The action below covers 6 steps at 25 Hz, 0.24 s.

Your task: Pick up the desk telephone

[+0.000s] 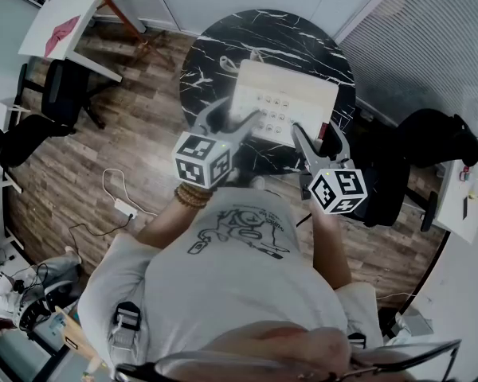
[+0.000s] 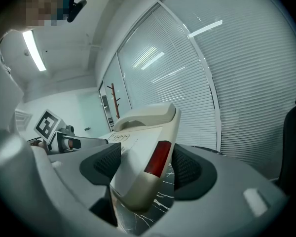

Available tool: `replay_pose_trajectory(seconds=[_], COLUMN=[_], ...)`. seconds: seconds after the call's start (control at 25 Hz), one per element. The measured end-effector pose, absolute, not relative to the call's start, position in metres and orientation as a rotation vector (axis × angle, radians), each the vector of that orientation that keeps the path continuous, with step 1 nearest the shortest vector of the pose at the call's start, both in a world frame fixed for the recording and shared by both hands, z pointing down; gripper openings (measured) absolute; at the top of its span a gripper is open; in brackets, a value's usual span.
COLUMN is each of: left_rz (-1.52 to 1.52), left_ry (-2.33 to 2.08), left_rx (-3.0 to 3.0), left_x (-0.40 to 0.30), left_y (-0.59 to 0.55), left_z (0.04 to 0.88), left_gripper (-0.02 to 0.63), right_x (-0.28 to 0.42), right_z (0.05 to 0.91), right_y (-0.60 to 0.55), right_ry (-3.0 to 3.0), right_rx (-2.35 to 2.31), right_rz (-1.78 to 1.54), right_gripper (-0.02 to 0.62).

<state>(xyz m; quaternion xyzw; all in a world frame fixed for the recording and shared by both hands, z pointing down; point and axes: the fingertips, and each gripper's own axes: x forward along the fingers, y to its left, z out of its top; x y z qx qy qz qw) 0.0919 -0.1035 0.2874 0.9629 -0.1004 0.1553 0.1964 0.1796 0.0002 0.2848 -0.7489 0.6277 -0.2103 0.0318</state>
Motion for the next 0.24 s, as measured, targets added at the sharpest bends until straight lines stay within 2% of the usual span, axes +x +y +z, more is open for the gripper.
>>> replay_pose_trajectory(seconds=[0.24], left_rz=[0.434], left_ry=[-0.284], left_rx=[2.698], left_x=[0.0889], left_y=[-0.101], left_z=[0.2854], left_gripper=[0.278], right_x=[0.1768], right_z=[0.2824], right_y=[0.0027], right_ry=[1.934], right_rx=[-2.304], right_rz=[-0.644], right_gripper=[0.325])
